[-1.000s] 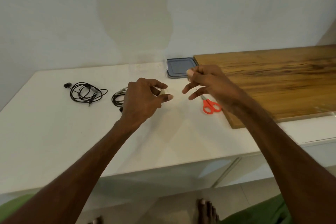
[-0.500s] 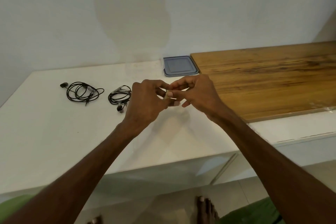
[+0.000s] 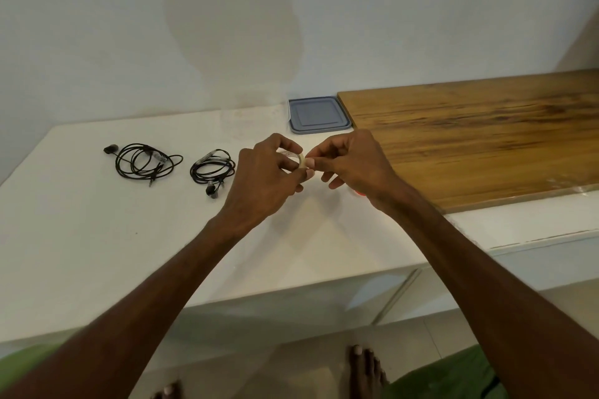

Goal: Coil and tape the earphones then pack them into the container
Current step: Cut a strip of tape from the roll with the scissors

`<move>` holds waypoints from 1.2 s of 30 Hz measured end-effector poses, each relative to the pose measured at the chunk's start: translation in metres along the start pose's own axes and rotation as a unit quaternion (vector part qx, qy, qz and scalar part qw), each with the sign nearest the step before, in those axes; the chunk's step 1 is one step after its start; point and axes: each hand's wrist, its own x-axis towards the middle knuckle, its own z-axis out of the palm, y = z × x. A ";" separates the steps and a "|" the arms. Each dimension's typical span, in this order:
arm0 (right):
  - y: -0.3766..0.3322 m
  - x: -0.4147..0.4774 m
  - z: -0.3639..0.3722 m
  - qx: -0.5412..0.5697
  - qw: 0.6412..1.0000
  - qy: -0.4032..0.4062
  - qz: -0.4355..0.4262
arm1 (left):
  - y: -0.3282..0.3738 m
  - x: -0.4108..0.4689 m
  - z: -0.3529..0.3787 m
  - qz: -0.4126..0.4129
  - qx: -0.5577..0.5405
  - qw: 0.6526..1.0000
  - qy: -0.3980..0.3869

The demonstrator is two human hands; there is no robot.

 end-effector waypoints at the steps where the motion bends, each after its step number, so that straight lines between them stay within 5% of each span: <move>1: 0.000 -0.001 -0.001 0.001 1.000 -0.009 0.001 | 0.000 0.000 0.001 0.006 0.008 1.000 0.001; 18: -0.005 -0.008 -0.020 -0.013 0.999 -0.044 0.005 | -0.001 0.002 0.010 0.117 0.097 0.988 0.000; 36: 0.007 -0.013 -0.050 0.002 0.994 -0.079 0.071 | -0.004 0.008 0.018 0.108 0.114 0.983 -0.092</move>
